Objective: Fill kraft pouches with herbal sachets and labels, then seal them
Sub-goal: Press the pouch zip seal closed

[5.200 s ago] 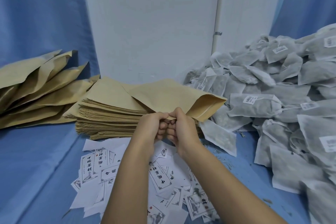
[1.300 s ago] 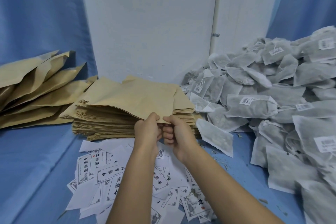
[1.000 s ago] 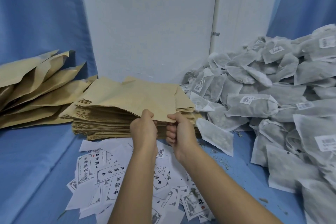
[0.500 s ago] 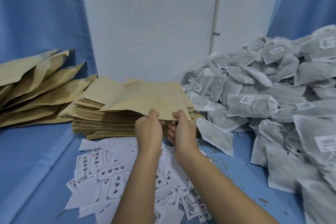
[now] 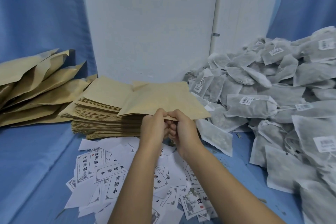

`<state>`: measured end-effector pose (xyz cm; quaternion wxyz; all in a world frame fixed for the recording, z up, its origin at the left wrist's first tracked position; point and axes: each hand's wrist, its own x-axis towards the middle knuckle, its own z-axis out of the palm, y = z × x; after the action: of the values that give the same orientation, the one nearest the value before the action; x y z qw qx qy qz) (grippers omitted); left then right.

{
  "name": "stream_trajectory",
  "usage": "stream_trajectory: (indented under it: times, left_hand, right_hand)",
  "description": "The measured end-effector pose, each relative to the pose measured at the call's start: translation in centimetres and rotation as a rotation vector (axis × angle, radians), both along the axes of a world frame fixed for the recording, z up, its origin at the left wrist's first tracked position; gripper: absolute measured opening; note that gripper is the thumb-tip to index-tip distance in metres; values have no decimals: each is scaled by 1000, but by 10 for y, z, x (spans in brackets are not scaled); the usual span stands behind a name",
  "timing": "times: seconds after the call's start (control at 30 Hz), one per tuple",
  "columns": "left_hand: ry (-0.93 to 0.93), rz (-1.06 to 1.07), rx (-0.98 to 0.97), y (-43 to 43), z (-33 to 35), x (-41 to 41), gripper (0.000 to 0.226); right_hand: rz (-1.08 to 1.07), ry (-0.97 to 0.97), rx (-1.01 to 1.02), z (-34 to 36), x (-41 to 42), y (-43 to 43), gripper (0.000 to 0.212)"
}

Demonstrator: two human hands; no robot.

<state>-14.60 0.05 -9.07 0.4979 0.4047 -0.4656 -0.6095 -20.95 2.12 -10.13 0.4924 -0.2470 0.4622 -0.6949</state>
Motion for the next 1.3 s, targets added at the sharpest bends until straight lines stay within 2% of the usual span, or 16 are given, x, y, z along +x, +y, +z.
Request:
stream_trajectory:
  times: [0.17,0.23,0.33,0.43,0.6,0.87,1.0,1.07,1.17,1.3]
  left_hand:
    - [164,126,53,-6,0,3,30]
    - [101,131,16,-5,-2,2,30]
    - [-25,18,-35,-1,-3,3,36]
    - [-50,-61,-4,2,-1,3,43]
    - [139,75,81,-1,-2,5,32]
    - [125,206,46,-13,-5,21,26]
    - [189,164,81,-15,-7,26,29]
    - [209,159,79,-14,-6,26,28]
    - [332,179,137,-14,-8,26,31]
    - [418,274,209,-15,-9,26,30]
  right_hand:
    - [-50,-150,-25,-3,-5,-4,29]
    - [-55,-142,-32,-5,-5,-4,29]
    - [-7,33,8,-6,-2,-4,39]
    - [-11,-2,-9,-6,-4,-4,39]
    - [-53,-107,-38,-5,-6,-3,28]
    - [-68,-117,-28,-7,-8,-6,25]
    - [-129,-83,11,-10,-10,-7,23]
    - [-140,-142,-1,-9,-12,-8,22]
    - [-144,-262,-20,-8,-14,-9,17]
    - [-205,-346,-27,-9,-16,-8,18]
